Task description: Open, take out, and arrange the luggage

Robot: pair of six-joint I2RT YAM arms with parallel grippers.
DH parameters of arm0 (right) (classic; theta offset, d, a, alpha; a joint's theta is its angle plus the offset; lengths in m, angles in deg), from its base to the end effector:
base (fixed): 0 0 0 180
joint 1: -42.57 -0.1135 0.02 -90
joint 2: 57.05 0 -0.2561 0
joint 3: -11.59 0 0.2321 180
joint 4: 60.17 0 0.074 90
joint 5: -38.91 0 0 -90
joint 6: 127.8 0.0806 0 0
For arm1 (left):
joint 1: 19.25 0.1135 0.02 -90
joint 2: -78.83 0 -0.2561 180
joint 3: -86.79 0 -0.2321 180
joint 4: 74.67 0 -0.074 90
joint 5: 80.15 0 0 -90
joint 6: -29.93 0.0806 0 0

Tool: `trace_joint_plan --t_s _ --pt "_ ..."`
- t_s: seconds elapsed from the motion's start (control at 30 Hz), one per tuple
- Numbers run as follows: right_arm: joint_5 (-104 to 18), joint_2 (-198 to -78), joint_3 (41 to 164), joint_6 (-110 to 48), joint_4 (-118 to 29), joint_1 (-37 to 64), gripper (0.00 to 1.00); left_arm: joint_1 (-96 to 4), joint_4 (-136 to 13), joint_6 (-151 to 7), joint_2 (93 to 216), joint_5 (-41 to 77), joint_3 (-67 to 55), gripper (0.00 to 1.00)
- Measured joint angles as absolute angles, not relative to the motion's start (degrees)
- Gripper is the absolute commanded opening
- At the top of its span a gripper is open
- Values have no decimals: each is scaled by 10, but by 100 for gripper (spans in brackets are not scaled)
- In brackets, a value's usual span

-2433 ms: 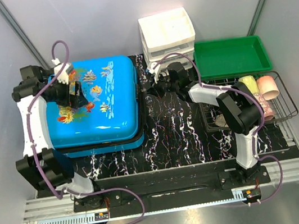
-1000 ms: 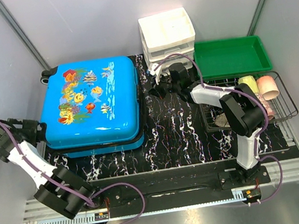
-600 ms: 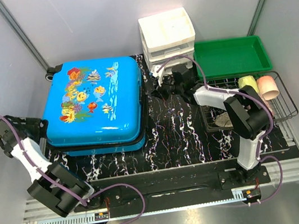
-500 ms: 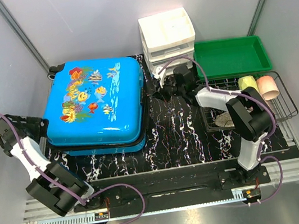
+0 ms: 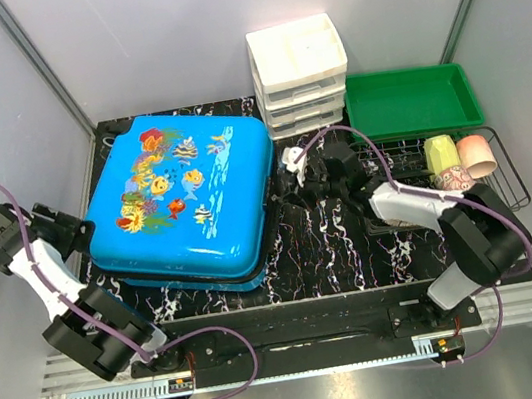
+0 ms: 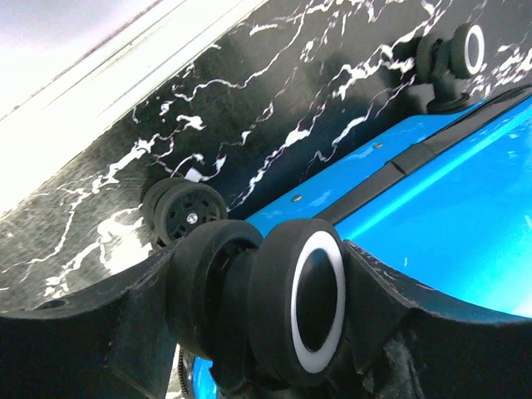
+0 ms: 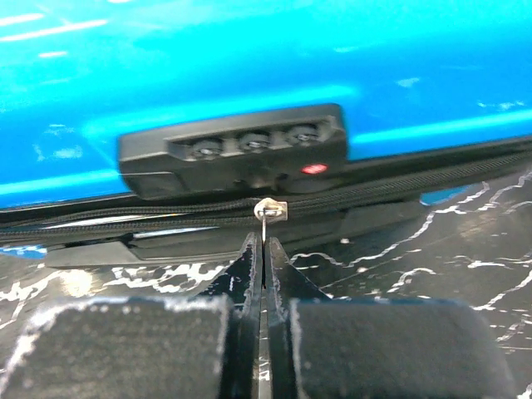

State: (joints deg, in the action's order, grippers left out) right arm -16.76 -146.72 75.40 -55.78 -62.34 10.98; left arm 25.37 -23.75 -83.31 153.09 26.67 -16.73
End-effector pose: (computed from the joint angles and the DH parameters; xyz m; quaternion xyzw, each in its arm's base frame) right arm 0.2795 0.2253 0.2119 -0.4819 0.6586 0.3073 0.4896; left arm 0.2173 0.1816 0.2554 -0.4739 0.7969 -0.0698 0.3682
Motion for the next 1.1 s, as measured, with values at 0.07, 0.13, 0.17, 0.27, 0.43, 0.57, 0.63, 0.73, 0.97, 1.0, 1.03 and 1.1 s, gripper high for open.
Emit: trace_joint_plan --t_s 0.07,0.13,0.17,0.27,0.43,0.57,0.63,0.73,0.97,1.0,1.03,1.1 --pt "-167 -1444 736 -553 -618 98 0 255 -214 -803 1538 269 -155 0" --pt "-168 -1428 726 -549 -606 89 0 257 -197 -778 1547 272 -144 0" --pt "-170 -1423 726 -549 -598 89 0 257 -188 -767 1553 275 -136 0" --pt "-162 -1421 732 -553 -572 104 0 255 -173 -746 1574 276 -119 0" --pt "-105 -1452 779 -577 -518 149 0 244 -156 -724 1605 265 -96 0" --pt "-87 -1504 838 -598 -502 183 0 229 -138 -723 1621 257 -78 0" --pt "-86 -1537 871 -603 -503 200 0 224 -128 -723 1630 251 -68 0" --pt "-88 -1580 914 -605 -515 220 0 216 -120 -724 1645 235 -51 0" --pt "-94 -1680 999 -596 -589 250 0 197 -109 -728 1678 203 -13 0" --pt "-91 -1697 1015 -595 -602 253 0 194 -107 -728 1680 197 -10 0" --pt "-84 -1712 1027 -594 -612 254 0 191 -105 -730 1683 191 -6 0" --pt "-64 -1739 1044 -592 -640 259 0 184 -99 -730 1688 178 1 0"
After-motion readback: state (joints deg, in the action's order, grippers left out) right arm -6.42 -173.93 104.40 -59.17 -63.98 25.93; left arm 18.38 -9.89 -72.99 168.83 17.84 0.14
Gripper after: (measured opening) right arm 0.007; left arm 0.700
